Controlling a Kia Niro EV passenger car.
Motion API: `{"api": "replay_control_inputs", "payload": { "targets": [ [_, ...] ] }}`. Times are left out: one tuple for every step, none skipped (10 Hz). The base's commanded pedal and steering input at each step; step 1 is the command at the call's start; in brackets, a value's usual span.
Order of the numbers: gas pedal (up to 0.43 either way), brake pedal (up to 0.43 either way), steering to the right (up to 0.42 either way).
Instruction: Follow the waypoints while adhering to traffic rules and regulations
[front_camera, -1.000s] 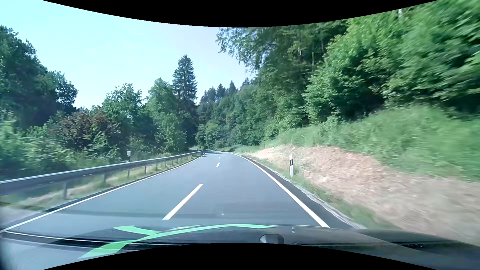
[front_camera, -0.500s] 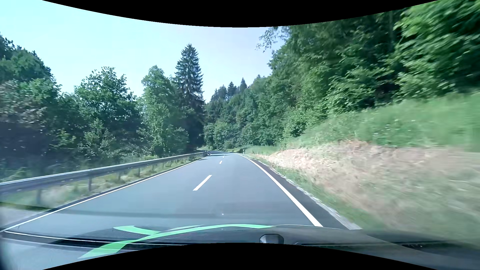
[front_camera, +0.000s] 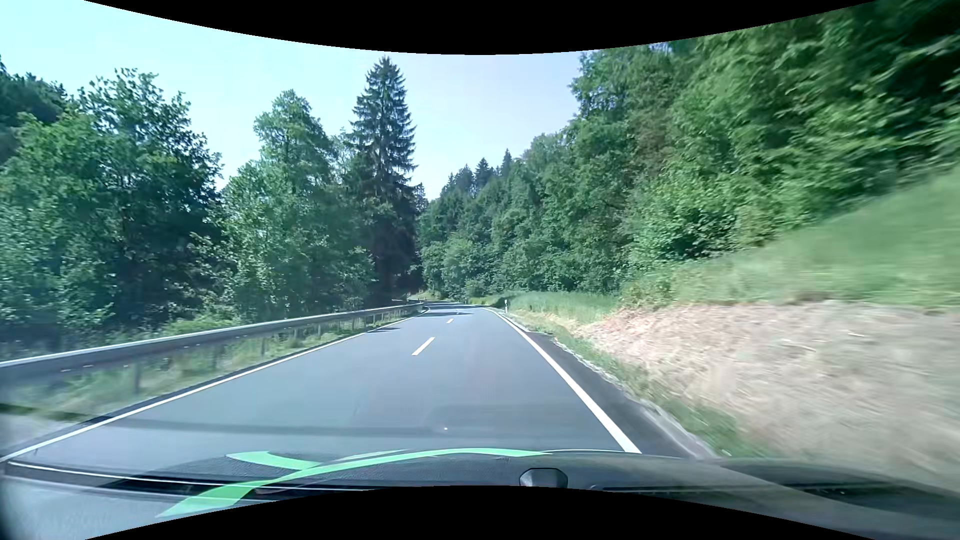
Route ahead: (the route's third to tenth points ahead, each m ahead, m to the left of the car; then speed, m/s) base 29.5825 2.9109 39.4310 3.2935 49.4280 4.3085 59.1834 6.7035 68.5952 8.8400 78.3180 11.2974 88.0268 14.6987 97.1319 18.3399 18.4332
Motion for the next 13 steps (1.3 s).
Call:
{"api": "replay_control_inputs", "payload": {
  "targets": [
    [0.15,0.0,-0.027],
    [0.138,0.0,-0.026],
    [0.138,0.0,-0.026],
    [0.138,0.0,-0.027],
    [0.13,0.0,-0.026],
    [0.118,0.0,-0.022],
    [0.098,0.0,-0.017],
    [0.098,0.0,-0.014],
    [0.067,0.0,-0.013],
    [0.067,0.0,-0.012],
    [0.067,0.0,-0.014],
    [0.079,0.0,-0.014],
    [0.087,0.0,-0.014]
  ]
}}
